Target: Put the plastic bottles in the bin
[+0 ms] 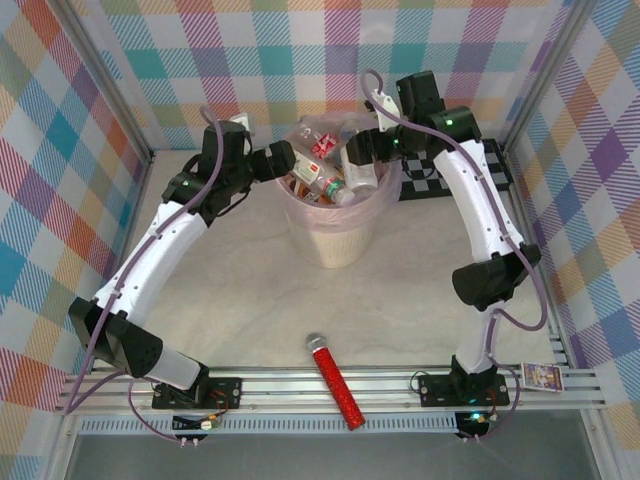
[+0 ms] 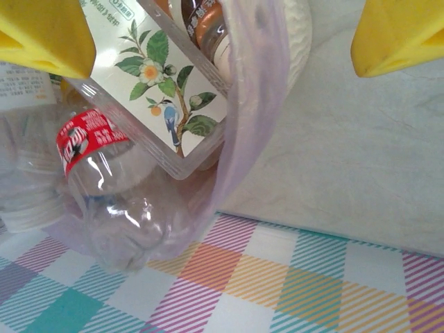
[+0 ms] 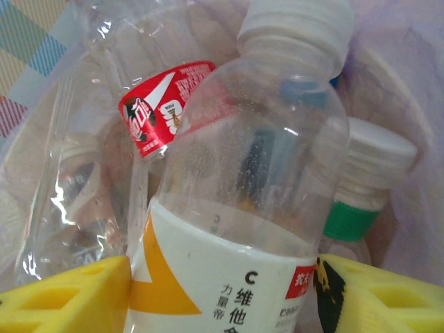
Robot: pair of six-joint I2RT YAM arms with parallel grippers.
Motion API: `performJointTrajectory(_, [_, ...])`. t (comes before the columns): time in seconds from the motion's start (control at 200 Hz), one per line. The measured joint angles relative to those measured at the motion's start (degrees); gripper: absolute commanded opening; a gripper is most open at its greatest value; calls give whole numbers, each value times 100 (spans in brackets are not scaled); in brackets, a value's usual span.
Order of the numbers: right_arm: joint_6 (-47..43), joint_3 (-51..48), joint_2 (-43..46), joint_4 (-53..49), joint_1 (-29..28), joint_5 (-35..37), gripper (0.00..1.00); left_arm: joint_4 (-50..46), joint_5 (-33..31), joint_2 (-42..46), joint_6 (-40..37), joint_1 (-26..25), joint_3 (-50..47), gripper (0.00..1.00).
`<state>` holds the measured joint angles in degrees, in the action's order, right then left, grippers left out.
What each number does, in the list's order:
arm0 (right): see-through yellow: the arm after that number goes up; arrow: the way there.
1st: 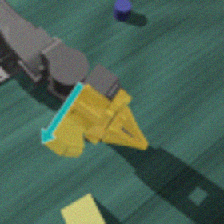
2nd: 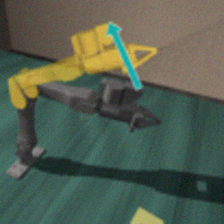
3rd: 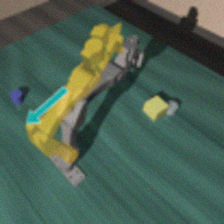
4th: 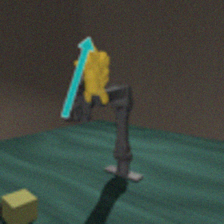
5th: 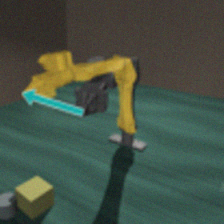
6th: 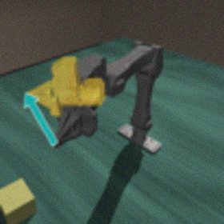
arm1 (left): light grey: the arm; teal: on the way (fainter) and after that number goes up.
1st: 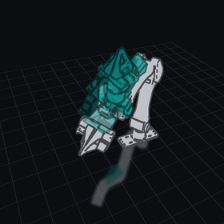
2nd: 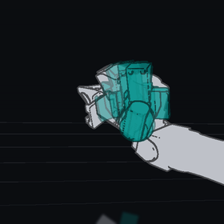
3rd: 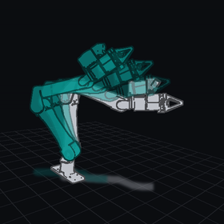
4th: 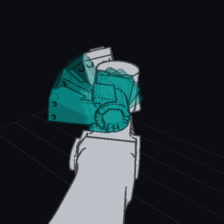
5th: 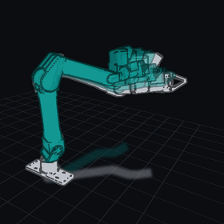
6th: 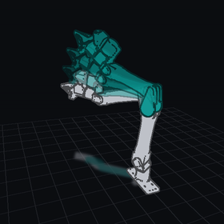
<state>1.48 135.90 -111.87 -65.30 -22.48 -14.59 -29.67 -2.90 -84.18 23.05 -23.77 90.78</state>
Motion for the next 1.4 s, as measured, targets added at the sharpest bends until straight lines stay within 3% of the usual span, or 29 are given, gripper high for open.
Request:
performJointTrajectory(0.395, [-48, -715, 109, 702, 44, -590, 63, 7, 201, 33, 70, 28, -601, 96])
performJointTrajectory(0.705, [-17, -260, 103, 205, 151, -330, 81, 63, 243, 33, 68, 109, -219, 92])
performJointTrajectory(0.87, [57, -55, 201, 103, 317, -282, 82, 367, 240, -61, 116, 435, 393, 86])
performJointTrajectory(1.145, [201, -916, 813, 310, 372, -629, 81, 1067, 234, -1263, 162, 592, 1655, 68])
performJointTrajectory(1.4, [238, -1344, 894, 448, 293, -758, 80, 925, 245, -2339, 107, 584, 2192, 64])
